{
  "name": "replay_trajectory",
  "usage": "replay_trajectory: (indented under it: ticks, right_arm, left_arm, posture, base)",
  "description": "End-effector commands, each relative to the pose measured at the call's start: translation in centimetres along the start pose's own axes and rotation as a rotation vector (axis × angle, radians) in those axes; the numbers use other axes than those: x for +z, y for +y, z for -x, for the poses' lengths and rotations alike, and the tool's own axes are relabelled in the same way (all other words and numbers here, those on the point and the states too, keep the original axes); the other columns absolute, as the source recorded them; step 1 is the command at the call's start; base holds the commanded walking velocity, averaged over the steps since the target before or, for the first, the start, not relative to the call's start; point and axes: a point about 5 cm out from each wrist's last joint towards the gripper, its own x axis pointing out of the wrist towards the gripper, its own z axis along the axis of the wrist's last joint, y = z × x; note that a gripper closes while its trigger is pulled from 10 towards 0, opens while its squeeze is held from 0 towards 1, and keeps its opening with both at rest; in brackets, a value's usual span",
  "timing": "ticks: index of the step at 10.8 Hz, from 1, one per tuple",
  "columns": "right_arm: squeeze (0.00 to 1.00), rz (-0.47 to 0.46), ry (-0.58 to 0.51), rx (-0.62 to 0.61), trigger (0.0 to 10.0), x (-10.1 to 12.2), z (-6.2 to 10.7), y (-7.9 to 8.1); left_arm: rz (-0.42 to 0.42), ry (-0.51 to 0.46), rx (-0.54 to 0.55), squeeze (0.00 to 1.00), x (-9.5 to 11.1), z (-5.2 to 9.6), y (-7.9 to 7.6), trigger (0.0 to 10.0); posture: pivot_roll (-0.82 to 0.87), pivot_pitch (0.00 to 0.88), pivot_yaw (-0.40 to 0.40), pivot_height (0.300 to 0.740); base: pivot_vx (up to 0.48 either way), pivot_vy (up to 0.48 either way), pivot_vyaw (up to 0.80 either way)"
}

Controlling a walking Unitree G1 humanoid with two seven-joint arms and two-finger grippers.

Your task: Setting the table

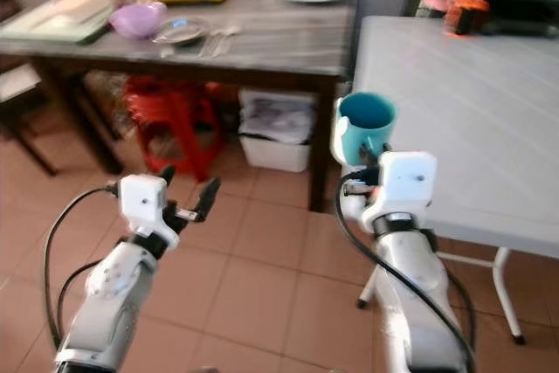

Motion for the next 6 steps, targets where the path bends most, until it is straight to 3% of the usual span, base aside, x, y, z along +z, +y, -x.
replay_trajectory:
  ticks: [1, 4, 6]
  right_arm:
    - [0.00, -0.028, -0.019, 0.018, 10.0, 0.37, -0.05, 0.04]
    - [0.00, 0.009, -0.002, 0.006, 10.0, 0.07, 0.05, -0.03]
    - [0.00, -0.032, -0.023, 0.002, 10.0, 0.41, 0.03, -0.44]
  left_arm:
    - [-0.009, -0.013, 0.007, 0.00, 0.38, 0.05, 0.12, 10.0]
    - [-0.013, -0.010, 0.005, 0.00, 0.33, -0.06, 0.08, 10.0]
    - [-0.025, -0.026, 0.000, 0.00, 0.50, -0.07, 0.07, 10.0]
  posture:
    - [-0.01, 0.090, 0.074, 0.740]
    - [-0.01, 0.090, 0.072, 0.740]
    - [-0.01, 0.090, 0.072, 0.740]
  base:
    - [0.000, 0.360, 0.00]
    - [0.000, 0.360, 0.00]
    - [0.000, 0.127, 0.00]
